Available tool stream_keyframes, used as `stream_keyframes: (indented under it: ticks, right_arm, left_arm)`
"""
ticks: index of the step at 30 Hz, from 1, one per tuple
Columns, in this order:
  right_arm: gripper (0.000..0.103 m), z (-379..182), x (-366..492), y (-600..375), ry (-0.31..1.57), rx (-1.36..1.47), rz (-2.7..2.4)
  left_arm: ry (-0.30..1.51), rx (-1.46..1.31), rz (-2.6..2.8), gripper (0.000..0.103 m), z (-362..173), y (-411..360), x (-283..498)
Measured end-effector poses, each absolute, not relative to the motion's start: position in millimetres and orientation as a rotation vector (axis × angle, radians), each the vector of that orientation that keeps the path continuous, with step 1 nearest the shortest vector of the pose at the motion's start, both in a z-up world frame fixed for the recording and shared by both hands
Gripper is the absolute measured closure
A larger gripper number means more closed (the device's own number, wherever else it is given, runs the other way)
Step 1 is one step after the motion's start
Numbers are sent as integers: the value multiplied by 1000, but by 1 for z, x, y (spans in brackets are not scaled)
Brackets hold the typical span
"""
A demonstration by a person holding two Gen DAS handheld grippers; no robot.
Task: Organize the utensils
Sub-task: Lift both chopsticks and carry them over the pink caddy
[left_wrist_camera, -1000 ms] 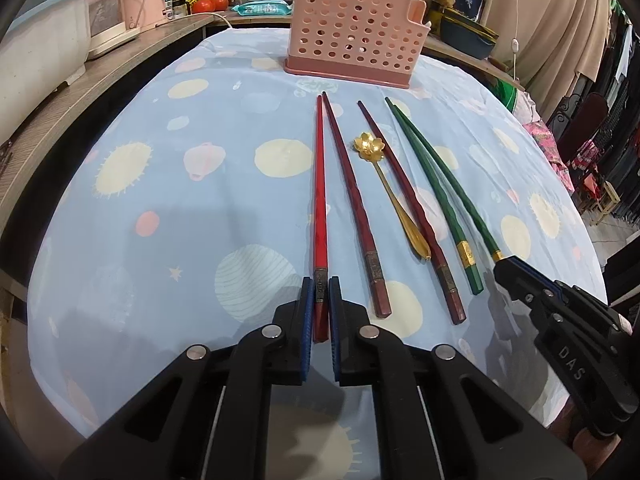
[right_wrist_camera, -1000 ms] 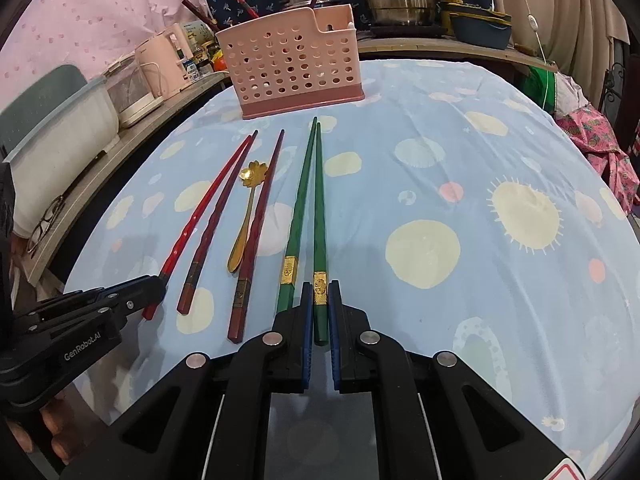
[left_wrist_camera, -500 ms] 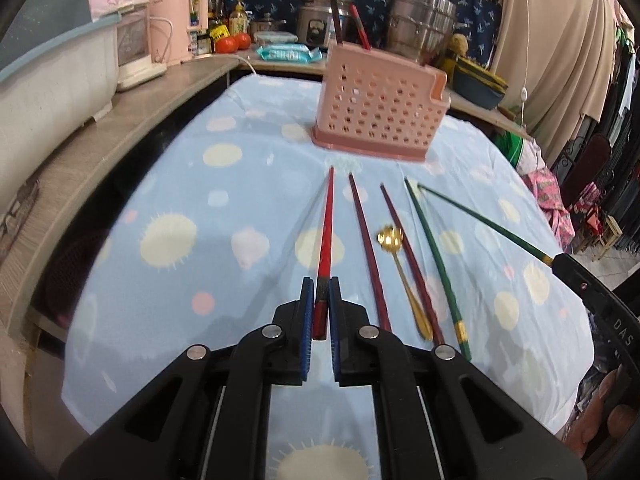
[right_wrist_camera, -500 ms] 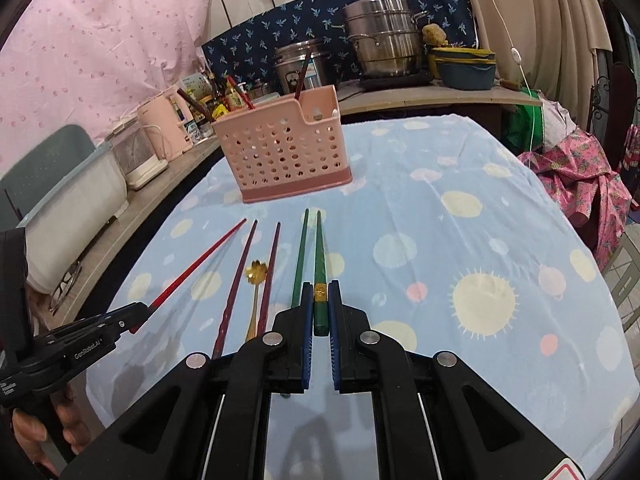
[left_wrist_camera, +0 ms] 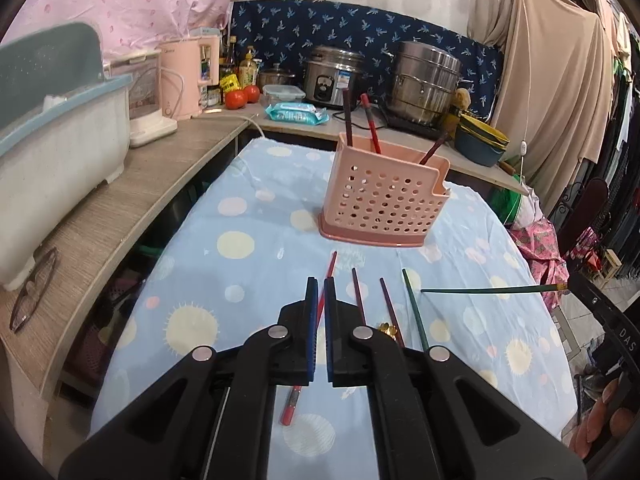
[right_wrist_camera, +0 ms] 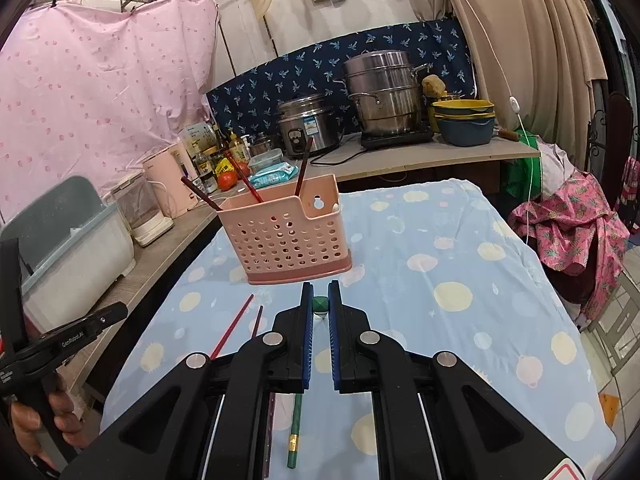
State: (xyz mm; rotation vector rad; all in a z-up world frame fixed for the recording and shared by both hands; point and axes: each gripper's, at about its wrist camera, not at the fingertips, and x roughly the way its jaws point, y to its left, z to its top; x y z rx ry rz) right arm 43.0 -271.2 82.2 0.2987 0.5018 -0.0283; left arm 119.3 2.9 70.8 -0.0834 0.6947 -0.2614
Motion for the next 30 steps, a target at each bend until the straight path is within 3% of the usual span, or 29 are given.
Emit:
stream_keyframes:
  ticks: [2,6,8,17,19,23,30]
  right_arm:
    - [96,81,42,-272,501,308,-26]
    - [96,74,37,-268,519,322,-15]
    - [96,71,34,-266,526,329,-12]
    - [96,68,30,-262,534,345,-5]
    - [96,67,29,-260,537,344,-6]
    - [96,65,27,-256,546,346,-5]
    - [96,64,27,-254,546,342,-5]
  left_arm:
    - [731,-97,-263,97,58,7,118]
    - [825,-93,-261,63,14,13,110]
    - [876,-78,-264,62,-8,14,108]
    - [956,-52,-249,64,-56,12,111]
    - [946,-34,-250,68,-56,9,112]
    - [949,-31,-252,92,-57,9,112]
    - [928,-48,-263,95,-43,12,109]
